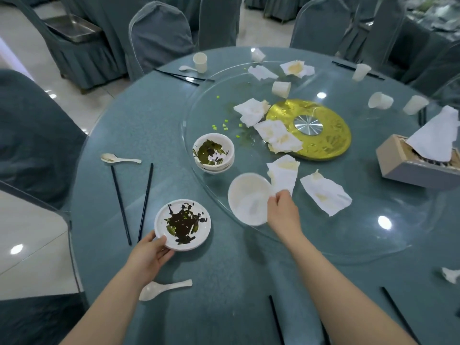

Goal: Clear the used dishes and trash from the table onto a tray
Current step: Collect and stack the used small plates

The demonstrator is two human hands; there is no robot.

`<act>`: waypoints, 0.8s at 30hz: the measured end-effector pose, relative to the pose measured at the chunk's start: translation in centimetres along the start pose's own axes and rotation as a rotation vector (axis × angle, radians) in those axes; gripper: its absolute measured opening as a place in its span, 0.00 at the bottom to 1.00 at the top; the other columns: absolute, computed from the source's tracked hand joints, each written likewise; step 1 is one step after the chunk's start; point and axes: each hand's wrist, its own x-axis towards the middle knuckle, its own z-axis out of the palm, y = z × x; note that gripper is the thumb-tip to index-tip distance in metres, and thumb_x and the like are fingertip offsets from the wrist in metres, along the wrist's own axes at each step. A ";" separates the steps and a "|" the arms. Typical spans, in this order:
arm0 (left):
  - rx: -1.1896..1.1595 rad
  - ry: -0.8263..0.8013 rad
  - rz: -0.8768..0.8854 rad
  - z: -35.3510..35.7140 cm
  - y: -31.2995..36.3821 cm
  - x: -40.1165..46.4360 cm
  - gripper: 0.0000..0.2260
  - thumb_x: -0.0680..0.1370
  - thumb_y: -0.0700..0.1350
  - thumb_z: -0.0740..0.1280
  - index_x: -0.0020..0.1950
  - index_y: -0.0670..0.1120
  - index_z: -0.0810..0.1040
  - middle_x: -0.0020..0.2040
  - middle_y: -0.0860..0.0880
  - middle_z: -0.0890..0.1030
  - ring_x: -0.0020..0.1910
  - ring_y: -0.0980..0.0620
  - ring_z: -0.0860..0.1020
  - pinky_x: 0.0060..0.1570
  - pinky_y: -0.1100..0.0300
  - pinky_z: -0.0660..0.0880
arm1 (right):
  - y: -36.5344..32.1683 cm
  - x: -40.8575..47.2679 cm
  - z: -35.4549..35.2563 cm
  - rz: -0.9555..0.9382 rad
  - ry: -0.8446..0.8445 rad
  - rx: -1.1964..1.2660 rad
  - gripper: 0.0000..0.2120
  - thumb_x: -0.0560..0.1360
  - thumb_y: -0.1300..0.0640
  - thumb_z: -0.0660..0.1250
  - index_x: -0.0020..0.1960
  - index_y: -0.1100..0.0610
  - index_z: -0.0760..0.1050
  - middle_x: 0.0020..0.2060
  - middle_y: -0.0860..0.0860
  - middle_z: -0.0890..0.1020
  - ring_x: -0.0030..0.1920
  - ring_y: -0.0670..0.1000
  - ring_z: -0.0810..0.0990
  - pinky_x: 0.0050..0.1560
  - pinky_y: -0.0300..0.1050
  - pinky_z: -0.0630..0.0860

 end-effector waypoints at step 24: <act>0.064 -0.146 0.019 0.2 -0.5 -1.1 0.14 0.80 0.36 0.60 0.66 0.43 0.71 0.49 0.45 0.85 0.45 0.49 0.84 0.40 0.59 0.79 | -1.2 7.7 3.8 -0.021 -0.082 0.148 0.14 0.78 0.42 0.55 0.43 0.51 0.68 0.40 0.49 0.79 0.44 0.55 0.78 0.41 0.48 0.70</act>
